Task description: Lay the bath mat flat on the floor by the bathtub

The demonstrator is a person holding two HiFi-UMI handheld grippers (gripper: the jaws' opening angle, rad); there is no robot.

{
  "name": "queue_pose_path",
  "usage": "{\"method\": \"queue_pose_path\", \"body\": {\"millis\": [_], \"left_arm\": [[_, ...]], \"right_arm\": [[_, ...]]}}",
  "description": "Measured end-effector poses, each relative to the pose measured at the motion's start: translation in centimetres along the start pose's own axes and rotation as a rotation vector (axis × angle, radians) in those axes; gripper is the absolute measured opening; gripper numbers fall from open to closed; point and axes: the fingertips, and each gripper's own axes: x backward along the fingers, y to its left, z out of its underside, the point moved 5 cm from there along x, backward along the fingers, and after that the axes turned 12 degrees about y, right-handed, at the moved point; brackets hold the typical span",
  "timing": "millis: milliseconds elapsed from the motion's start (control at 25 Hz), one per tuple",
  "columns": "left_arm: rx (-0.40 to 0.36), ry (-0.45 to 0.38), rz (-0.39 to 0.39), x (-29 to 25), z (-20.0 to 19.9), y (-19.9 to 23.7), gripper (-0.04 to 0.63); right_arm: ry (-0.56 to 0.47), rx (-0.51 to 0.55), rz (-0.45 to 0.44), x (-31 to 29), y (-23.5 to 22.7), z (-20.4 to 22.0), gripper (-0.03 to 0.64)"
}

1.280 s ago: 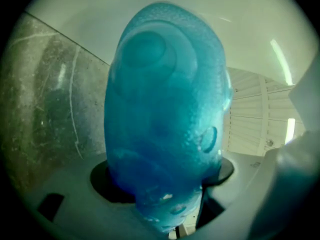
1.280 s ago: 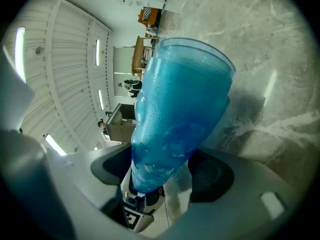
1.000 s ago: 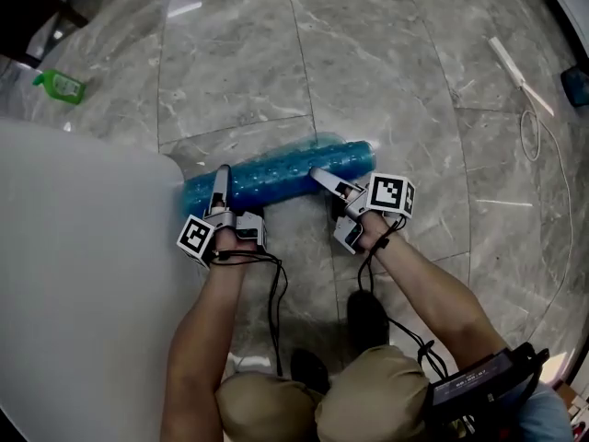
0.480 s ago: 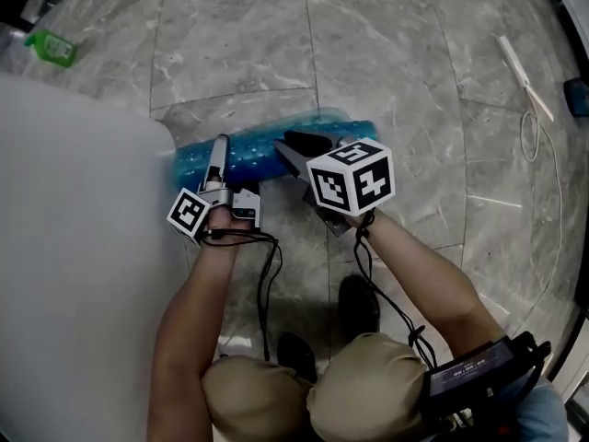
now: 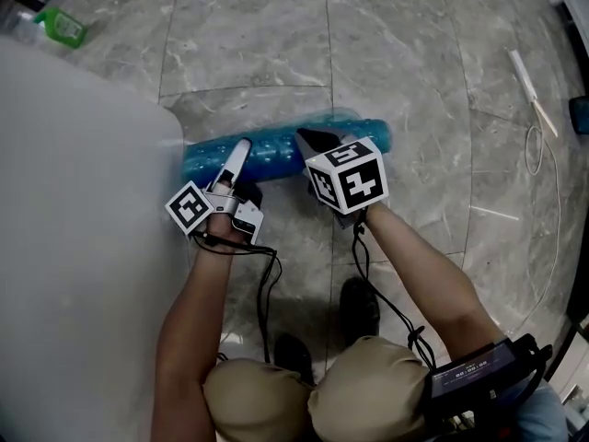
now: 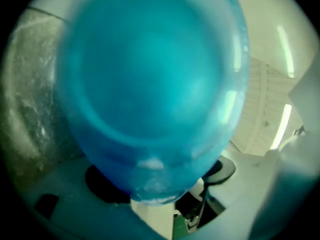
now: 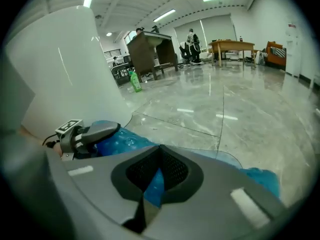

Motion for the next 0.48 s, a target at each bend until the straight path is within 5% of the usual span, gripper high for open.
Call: {"method": "queue_pose_path", "body": {"millis": [40,160,360,480], "left_arm": [[-0.029,0.009,-0.062,0.2,0.1,0.4,0.366],[-0.022,0.080,-0.194,0.5,0.3,1.2,0.400],[0.112,0.158,-0.236,0.9,1.5,1.7,0.397],[0.100,0.118,-0.239,1.6,2.1,2.0,0.382]], "right_arm": [[-0.005,0.011,0.006,0.1,0.1,0.1,0.002],[-0.023,0.029,0.011,0.2,0.2,0.2,0.002],[-0.015,0.068,0.020,-0.3,0.1,0.4,0.002],[-0.018,0.090,0.024,-0.3,0.4,0.8,0.002]]}}
